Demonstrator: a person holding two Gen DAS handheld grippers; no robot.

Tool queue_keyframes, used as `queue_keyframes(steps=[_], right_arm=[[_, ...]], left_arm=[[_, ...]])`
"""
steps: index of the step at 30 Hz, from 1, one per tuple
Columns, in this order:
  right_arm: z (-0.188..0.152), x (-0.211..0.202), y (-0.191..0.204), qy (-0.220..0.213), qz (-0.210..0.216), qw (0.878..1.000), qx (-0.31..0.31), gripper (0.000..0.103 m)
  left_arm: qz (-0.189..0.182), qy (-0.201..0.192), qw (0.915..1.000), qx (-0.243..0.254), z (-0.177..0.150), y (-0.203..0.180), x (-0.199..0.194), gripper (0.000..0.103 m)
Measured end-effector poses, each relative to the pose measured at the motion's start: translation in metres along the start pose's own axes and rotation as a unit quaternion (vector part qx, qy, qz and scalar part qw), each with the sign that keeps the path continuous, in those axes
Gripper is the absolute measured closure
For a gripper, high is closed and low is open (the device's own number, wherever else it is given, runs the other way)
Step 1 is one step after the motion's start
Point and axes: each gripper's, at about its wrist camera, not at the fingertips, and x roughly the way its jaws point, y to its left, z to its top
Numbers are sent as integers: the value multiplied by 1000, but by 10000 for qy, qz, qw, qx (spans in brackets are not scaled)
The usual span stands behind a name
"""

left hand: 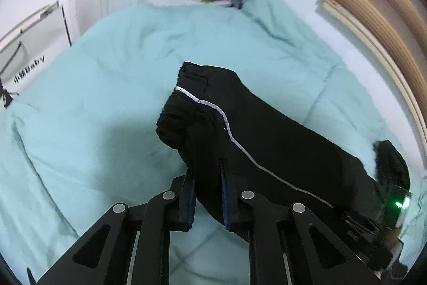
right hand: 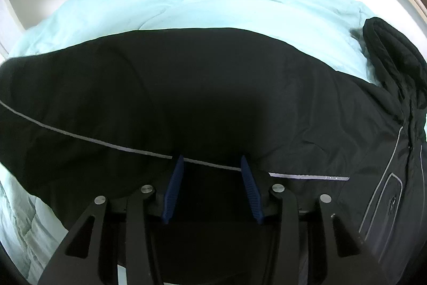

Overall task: Fold large clothes
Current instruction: 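Lift the sleeve and side panel with both tools toward the jacket center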

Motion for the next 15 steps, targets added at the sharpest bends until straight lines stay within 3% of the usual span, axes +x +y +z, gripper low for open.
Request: queue_keyframes(steps=[4,9,13,15], right_arm=[[2,-2,-4,20,86,9999,49,54],[2,-28,-31,-179,273,9976,609,54],[-1,-26,-54,-158,168,9961,855,54],[-2,-13,-59,-17,131,9963,854,54]], left_arm=[[-172,-75,9993,336,3,-14,1,87],[-183,98,9998,67,9,0,43,87],[-247,319,9990,-177,1,17,71,53],[-248,466,9983,-233,-2,18,84,47]])
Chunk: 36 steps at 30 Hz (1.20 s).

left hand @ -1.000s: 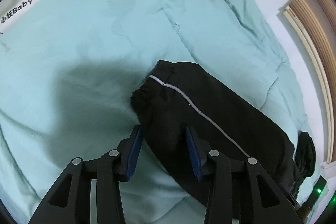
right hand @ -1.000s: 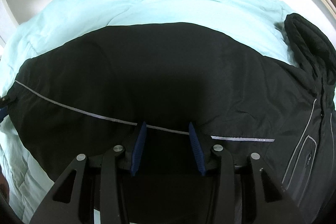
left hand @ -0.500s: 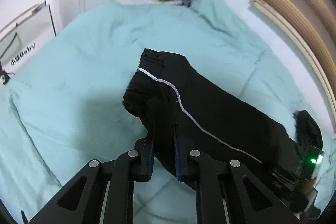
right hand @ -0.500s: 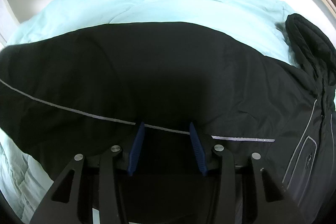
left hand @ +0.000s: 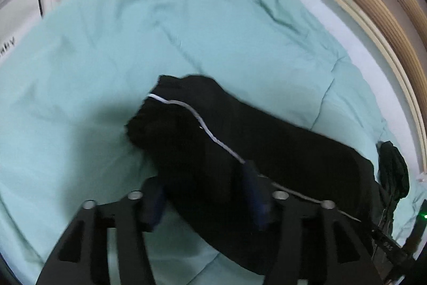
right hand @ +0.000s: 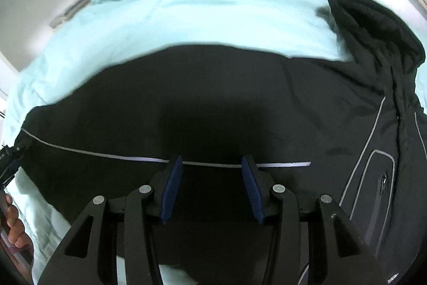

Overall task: Fold large clothes
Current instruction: 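Lift the sleeve and side panel with both tools toward the jacket center, then lay the held side and sleeve across the jacket body with both tools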

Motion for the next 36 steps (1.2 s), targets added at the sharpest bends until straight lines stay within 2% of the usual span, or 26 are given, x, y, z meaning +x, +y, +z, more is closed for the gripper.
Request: queue_keyframes(steps=[1,2,3,5,8,11,15,16,19,25,30,36], right_arm=[[-1,6,1,34,-3,10000,-43,54],[-1,11,3,79,-65,9998,-147,52],[-2,18,8,134,-149,9994,-294,51],[-1,25,12,181,-252,9984,-469,50],[3,22,6,268,-105,9987,-426,50],[5,8,-4,258,103,9992,-289,50],[-3,-24,-24,157,233,9996,-8,50],[-6,-32,-29,115,231,9997,42,50],[-18,-60,-51,-4,120,9997,198,50],[-41,-104,-111,-129,-67,9979,627,50],[-50,-121,-164,-197,-234,9949,965,50],[-64,-132,-223,-178,-471,9917,1182,50]], left_arm=[[52,59,10000,45,-2,-2,5,47],[93,69,9999,107,-3,-4,7,60],[186,25,9996,191,-3,-8,5,66],[85,-104,9995,280,-1,-18,-8,81],[19,-489,9965,672,1,-46,-41,83],[-359,-745,9910,1051,2,-80,-75,84],[-932,-887,9779,1648,-11,-136,-109,84],[-1079,-890,9724,1865,-18,-155,-115,84],[-1306,-894,9599,2312,-35,-190,-130,85],[-1997,-545,9323,2965,-80,-276,-131,85],[-2342,-109,9168,3233,-125,-340,-106,85],[-2392,545,8979,3656,-187,-404,-57,85]])
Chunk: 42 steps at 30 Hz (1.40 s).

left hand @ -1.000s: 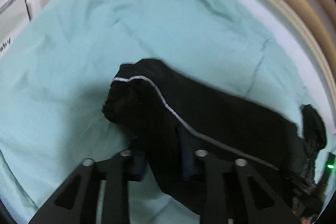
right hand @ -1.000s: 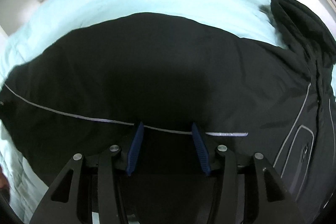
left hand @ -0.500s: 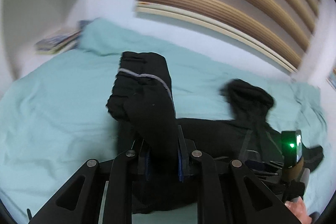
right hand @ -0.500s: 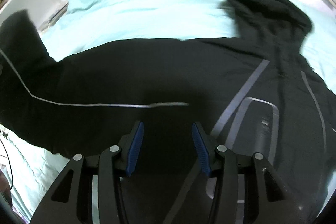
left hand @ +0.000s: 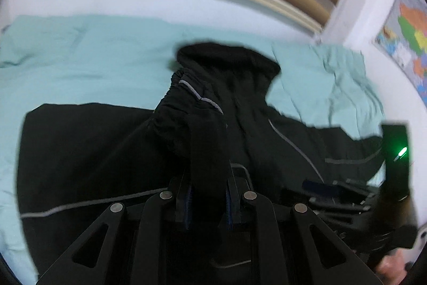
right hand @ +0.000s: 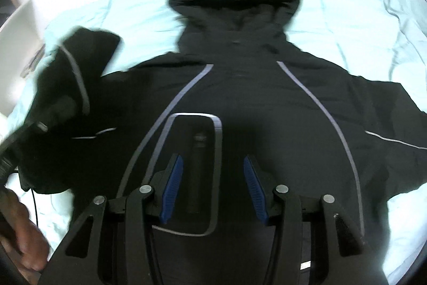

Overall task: Fold large clothes
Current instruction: 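Lay the held side and sleeve across the jacket body with both tools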

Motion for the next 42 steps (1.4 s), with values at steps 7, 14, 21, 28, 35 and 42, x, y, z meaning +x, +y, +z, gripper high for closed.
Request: queue_keyframes(steps=[7,14,21,28,35,42], right_arm=[[1,17,-53,158,-79,9996,235,50],[3,24,-74,266,416,9981,361,47],[11,14,-69,130,864,9949,509,30],[20,58,-44,537,1239,9896,494,24],[31,94,-31,881,1746,9772,825,60],[40,17,-32,-89,1121,9935,156,67]], left_arm=[[-49,819,9963,264,-35,-33,84,80],[-734,1243,9894,-168,-44,-28,94,47],[-979,1178,9875,-371,-45,-16,45,45],[-457,1094,9923,-372,-43,4,12,45],[-149,789,9951,-578,-28,23,-17,45],[137,339,9967,-722,-7,40,-42,45]])
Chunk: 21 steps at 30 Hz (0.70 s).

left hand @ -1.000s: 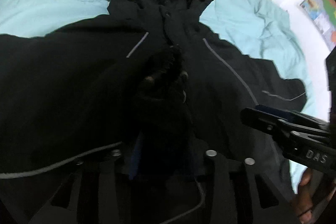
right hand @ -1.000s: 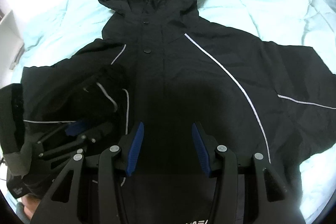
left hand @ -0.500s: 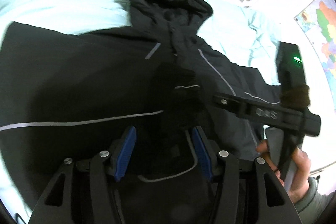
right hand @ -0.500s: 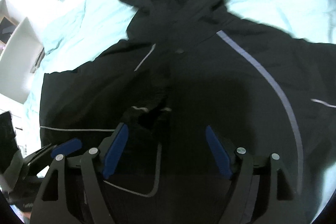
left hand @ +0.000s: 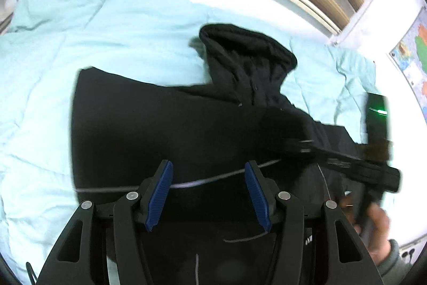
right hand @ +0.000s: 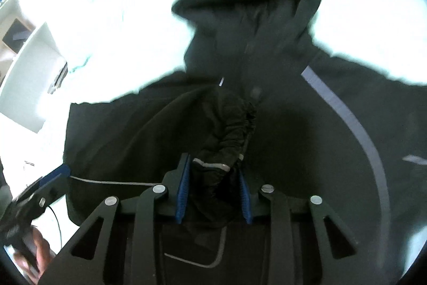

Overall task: Fold large clothes
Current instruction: 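Lay the held side and sleeve across the jacket body with both tools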

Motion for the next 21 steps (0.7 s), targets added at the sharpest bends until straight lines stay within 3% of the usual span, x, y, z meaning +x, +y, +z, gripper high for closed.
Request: queue_keyframes(steps=[5,10,12,16,19,21], right_arm=[[14,-66,-34,-618,-686,9957,-19,67],[15,-90,-98,-730,-1454,9859,398,67],[11,-82,-129,-537,-1512,9844,716,67],[-6,-43,-172,-8,-1572,9823,1022,67],[-26,-5,-195,413,-1593,9797,1142,67],[-34,7,-205,459,-1551,9804,1123,68]], left_arm=[[-34,-57,10000,4,8,-3,8,45],[-165,152,9997,79,7,-15,48,45],[26,295,9994,181,4,-20,72,45],[766,804,9936,215,-5,-11,129,46],[937,883,9914,252,-9,-5,149,46],[1033,890,9901,347,-9,-8,150,46]])
